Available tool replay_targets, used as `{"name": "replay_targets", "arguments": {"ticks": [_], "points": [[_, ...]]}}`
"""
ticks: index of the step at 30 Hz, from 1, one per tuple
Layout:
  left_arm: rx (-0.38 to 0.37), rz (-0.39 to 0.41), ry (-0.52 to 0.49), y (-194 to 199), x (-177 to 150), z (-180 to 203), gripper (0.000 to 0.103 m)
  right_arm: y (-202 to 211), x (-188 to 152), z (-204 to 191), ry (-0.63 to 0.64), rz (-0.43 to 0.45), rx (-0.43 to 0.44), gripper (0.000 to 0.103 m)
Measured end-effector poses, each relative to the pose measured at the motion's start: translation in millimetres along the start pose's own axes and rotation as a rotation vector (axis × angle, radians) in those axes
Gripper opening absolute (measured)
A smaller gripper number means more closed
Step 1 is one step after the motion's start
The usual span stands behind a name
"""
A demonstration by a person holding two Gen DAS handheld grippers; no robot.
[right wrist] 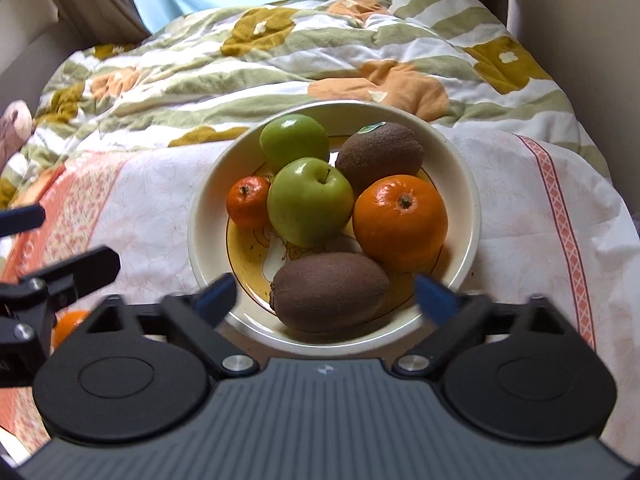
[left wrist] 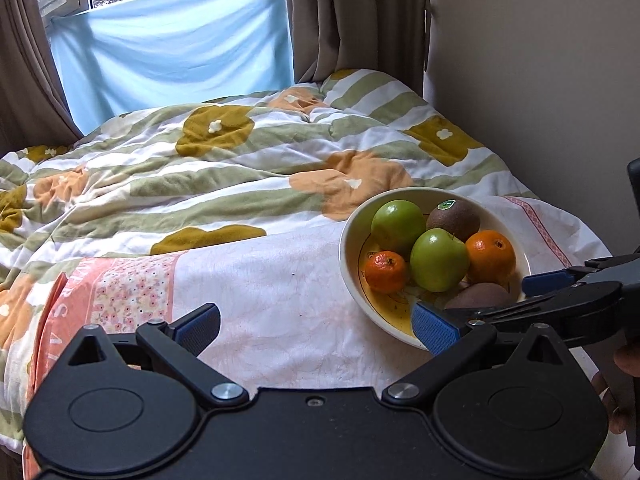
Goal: Organize fruits
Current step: 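Withdraw both grippers toward the loose orange and red tomato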
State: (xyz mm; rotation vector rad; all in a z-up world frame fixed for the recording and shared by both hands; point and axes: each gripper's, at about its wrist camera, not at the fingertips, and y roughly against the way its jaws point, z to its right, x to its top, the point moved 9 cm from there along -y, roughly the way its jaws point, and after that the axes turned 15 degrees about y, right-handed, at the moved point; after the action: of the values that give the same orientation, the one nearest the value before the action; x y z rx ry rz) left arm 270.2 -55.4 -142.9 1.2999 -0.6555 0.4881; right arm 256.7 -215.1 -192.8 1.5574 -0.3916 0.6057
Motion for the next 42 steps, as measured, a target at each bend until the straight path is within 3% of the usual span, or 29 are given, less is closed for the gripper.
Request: {"name": "replay_targets", "arguments": {"ticks": [11, 23, 42], "points": [[-0.001, 0.011, 0.016, 13, -2, 1, 0.103, 25, 4, 8, 0.002, 0.048, -0.01, 0.103], [-0.006, 0.091, 0.035, 64, -7, 14, 0.103, 86, 3, 6, 0.048, 0.122, -0.021, 0.103], [-0.004, 0.19, 0.182, 158, -61, 21, 0.103, 179, -39, -11, 0.17, 0.225, -0.046, 0.103]]}}
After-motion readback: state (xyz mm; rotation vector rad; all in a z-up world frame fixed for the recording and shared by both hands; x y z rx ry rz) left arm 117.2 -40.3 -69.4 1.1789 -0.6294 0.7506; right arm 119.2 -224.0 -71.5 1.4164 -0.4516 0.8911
